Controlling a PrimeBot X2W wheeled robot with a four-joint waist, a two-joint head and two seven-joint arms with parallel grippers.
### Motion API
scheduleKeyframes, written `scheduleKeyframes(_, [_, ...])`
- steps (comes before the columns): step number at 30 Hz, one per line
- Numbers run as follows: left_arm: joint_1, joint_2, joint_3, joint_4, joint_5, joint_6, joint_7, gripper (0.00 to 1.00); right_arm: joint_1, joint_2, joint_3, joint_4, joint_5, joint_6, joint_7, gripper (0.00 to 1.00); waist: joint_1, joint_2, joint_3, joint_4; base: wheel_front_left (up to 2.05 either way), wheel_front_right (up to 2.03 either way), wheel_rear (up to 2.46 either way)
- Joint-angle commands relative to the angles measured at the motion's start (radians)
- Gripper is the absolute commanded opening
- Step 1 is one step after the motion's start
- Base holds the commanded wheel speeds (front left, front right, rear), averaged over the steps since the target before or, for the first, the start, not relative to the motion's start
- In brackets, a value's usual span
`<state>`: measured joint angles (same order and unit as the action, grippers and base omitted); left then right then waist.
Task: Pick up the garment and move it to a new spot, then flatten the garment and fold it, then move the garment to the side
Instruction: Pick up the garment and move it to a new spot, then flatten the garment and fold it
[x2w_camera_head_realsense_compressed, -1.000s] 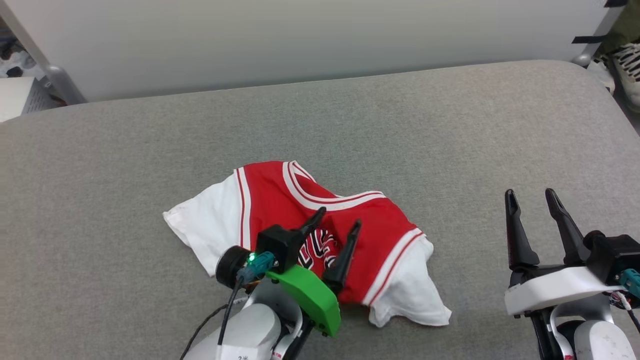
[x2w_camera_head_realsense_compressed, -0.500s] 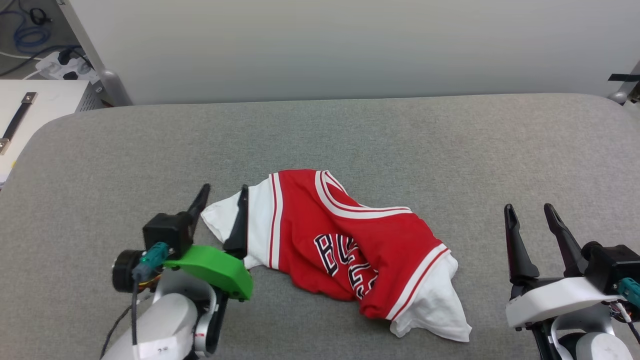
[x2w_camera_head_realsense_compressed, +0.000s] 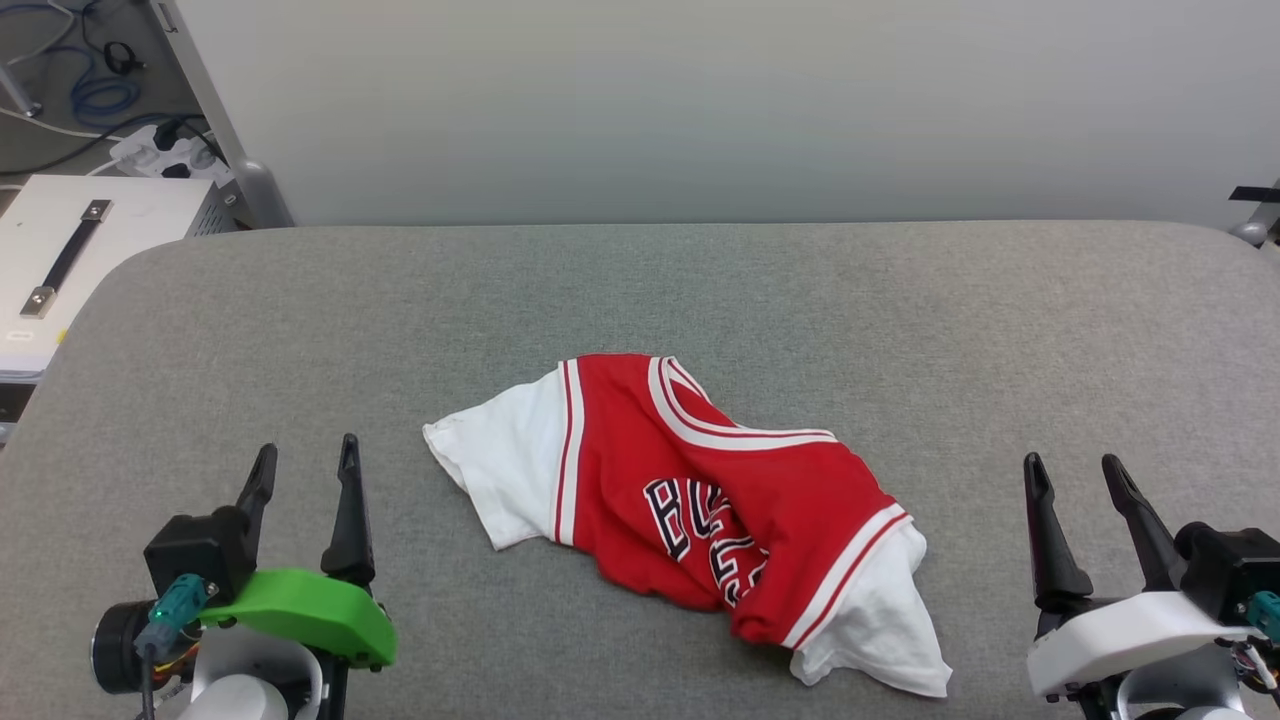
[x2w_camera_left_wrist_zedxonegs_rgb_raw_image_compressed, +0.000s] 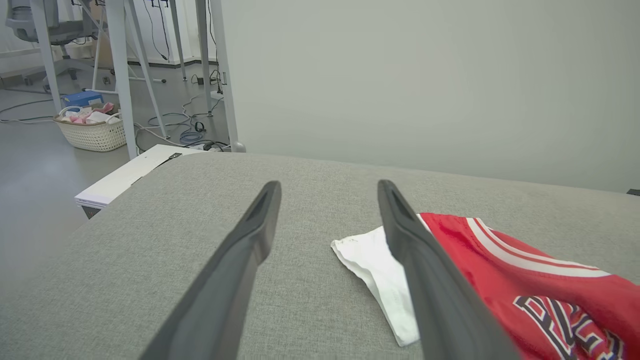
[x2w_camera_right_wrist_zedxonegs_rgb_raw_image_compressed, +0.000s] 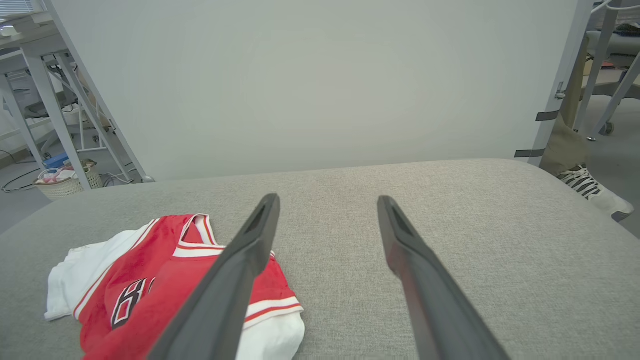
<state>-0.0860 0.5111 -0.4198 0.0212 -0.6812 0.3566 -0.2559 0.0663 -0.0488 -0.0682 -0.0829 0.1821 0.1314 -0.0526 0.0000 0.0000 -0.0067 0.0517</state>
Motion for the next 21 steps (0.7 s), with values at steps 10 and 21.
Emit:
scheduleKeyframes(10, [0.028,0.02,-0.045,-0.029,0.023,-0.007,0.027,1.0,0.05,-0.001,-0.015,-0.026,0.011,-0.001,0.02,1.0,0.0,0.0,-0.008,-0.004,0.0,0.0,0.0])
scheduleKeyframes(21, [0.009,0.025,-0.048,-0.031,0.026,-0.009,0.03,1.0,0.043,-0.001,-0.041,-0.028,0.019,-0.001,0.055,1.0,0.0,0.0,0.005,-0.005,0.0,0.0,0.0])
